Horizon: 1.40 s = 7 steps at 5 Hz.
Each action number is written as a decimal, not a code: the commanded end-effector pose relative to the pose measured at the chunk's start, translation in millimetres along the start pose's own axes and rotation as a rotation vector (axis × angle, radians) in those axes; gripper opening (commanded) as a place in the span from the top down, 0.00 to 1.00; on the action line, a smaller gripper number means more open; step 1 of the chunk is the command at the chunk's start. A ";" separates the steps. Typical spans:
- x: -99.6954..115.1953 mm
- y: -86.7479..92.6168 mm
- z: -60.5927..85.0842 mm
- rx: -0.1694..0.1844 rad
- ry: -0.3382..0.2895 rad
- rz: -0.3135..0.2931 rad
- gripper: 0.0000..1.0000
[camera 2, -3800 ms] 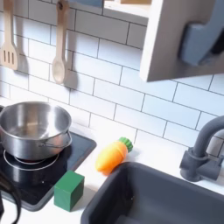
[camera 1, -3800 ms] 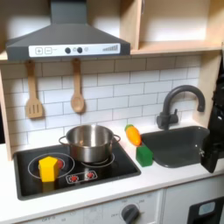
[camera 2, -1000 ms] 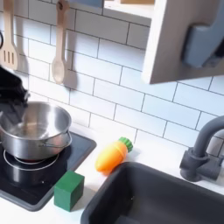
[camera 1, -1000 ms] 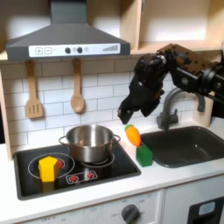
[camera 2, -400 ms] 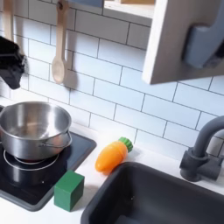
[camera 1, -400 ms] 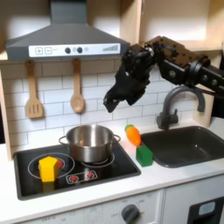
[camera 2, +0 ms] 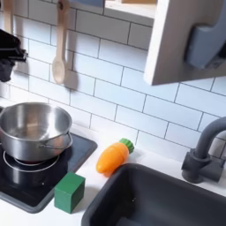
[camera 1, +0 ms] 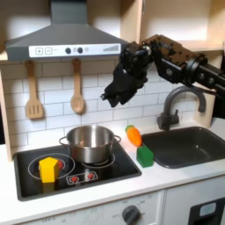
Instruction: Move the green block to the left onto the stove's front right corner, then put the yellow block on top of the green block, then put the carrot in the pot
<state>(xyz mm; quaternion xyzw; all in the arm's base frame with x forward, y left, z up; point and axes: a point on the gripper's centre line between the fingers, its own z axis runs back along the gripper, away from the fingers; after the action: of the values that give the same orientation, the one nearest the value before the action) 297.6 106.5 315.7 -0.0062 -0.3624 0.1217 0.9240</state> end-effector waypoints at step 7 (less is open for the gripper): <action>77.9 6.0 -13.3 -0.073 -0.412 0.011 1.00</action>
<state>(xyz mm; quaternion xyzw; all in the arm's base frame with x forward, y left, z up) 359.2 135.1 348.3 -0.0160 -0.5389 0.1190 0.8338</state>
